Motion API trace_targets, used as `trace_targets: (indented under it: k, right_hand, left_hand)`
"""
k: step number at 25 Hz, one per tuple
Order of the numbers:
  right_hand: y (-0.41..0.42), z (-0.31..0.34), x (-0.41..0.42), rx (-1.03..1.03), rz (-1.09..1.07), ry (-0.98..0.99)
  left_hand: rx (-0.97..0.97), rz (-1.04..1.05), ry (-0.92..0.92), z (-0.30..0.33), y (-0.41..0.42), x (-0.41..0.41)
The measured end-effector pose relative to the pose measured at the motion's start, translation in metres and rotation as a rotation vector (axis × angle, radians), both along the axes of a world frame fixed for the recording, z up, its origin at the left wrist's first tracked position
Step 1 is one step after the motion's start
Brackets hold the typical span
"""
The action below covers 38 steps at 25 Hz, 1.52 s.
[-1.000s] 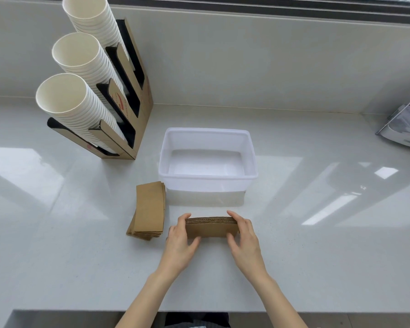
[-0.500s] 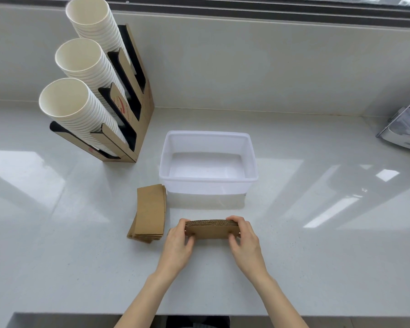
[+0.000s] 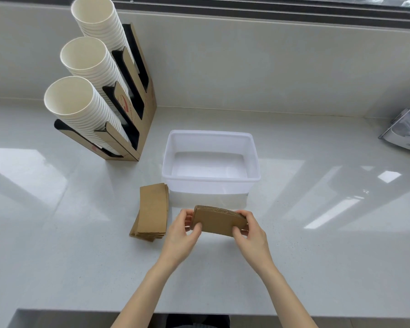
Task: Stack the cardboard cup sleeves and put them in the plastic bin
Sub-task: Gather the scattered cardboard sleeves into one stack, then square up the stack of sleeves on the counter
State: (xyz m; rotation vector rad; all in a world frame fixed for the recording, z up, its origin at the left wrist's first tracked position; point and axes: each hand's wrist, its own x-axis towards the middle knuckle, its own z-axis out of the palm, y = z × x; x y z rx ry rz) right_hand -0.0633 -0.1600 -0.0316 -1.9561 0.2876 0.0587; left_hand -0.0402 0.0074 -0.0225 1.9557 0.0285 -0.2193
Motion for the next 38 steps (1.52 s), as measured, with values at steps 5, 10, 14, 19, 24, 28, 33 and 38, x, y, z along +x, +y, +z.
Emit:
trace_targets:
  k: [5,10,14,19,24,28,33,38]
  right_hand:
    - [0.009,0.013,0.006,0.009,0.070,0.018]
    - [0.028,0.031,0.021,0.023,0.234,0.078]
    - [0.052,0.043,0.038,-0.029,0.365,0.116]
    - [0.086,0.050,0.054,-0.044,0.392,0.213]
    - [0.111,0.046,0.063,-0.133,0.405,0.285]
    - [0.120,0.041,0.067,-0.152,0.411,0.318]
    - [0.126,0.034,0.070,-0.201,0.418,0.319]
    - [0.125,0.031,0.074,-0.314,0.424,0.289]
  left_hand:
    - [-0.116,0.120,-0.038,0.022,0.014,0.009]
    - [-0.093,0.211,-0.039,0.034,0.040,0.024]
    - [0.017,0.193,-0.008,0.040,0.068,0.037]
    - [0.177,0.334,-0.060,0.040,0.086,0.050]
    - [0.303,0.256,-0.134,0.032,0.090,0.067]
    - [0.363,0.179,-0.122,0.023,0.093,0.075]
    - [0.375,0.145,-0.076,0.013,0.097,0.076]
    - [0.278,0.238,0.054,0.007,0.103,0.077]
